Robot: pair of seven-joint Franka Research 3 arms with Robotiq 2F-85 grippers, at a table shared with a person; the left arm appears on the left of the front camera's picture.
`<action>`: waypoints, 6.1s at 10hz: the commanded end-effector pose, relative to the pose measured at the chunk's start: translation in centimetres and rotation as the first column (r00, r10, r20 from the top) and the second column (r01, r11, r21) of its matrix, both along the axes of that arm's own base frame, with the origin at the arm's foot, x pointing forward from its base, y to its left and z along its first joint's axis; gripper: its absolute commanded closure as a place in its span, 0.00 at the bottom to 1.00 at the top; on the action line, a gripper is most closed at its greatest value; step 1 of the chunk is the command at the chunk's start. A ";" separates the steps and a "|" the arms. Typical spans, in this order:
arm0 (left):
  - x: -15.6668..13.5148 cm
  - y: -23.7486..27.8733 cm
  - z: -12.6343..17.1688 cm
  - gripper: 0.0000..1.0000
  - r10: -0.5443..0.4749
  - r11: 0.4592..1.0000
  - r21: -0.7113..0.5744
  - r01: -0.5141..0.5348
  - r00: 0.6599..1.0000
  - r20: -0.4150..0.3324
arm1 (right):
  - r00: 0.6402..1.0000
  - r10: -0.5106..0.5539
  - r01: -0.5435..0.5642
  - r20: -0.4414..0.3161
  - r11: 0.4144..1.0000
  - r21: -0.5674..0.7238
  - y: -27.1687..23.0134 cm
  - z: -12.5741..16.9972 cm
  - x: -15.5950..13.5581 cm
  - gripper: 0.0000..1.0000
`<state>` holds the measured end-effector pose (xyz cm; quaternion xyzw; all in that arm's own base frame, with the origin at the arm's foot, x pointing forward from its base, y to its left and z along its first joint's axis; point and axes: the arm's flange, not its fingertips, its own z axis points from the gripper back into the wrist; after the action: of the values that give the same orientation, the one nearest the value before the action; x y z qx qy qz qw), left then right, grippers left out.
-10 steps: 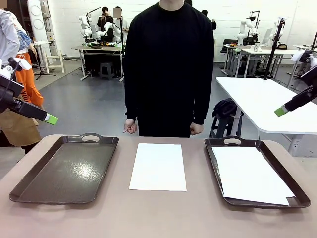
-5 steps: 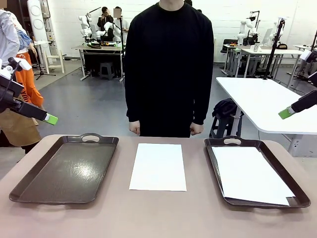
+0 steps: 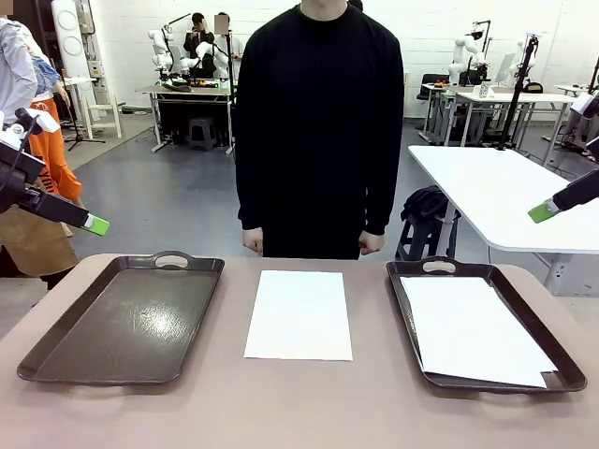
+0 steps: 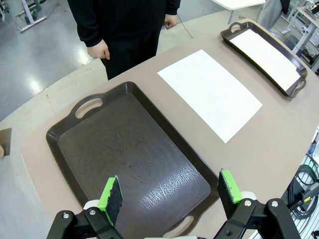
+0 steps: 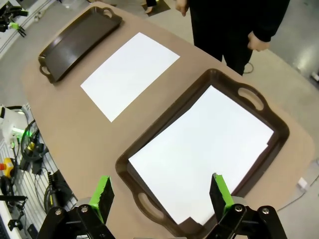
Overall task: Sort the A4 documents.
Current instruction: Receive the A4 Paper.
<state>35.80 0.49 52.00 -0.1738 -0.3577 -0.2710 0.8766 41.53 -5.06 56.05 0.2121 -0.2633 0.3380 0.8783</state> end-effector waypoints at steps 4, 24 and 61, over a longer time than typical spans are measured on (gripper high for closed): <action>0.1 0.2 -0.2 0.00 -0.006 1.000 -0.012 0.006 1.000 0.003 | 1.000 0.001 -0.001 0.001 1.000 -0.001 0.1 0.0 0.0 0.00; 0.1 0.2 -0.2 0.00 -0.006 1.000 -0.012 0.006 1.000 0.003 | 1.000 0.001 -0.001 0.001 1.000 -0.001 0.1 0.0 0.0 0.00; 0.1 0.2 -0.2 0.00 -0.006 1.000 -0.012 0.006 1.000 0.003 | 1.000 0.001 -0.001 0.001 1.000 -0.001 0.1 0.0 0.0 0.00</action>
<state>35.80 0.49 52.00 -0.1738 -0.3577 -0.2710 0.8766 41.50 -5.11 56.09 0.2096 -0.2631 0.3370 0.8794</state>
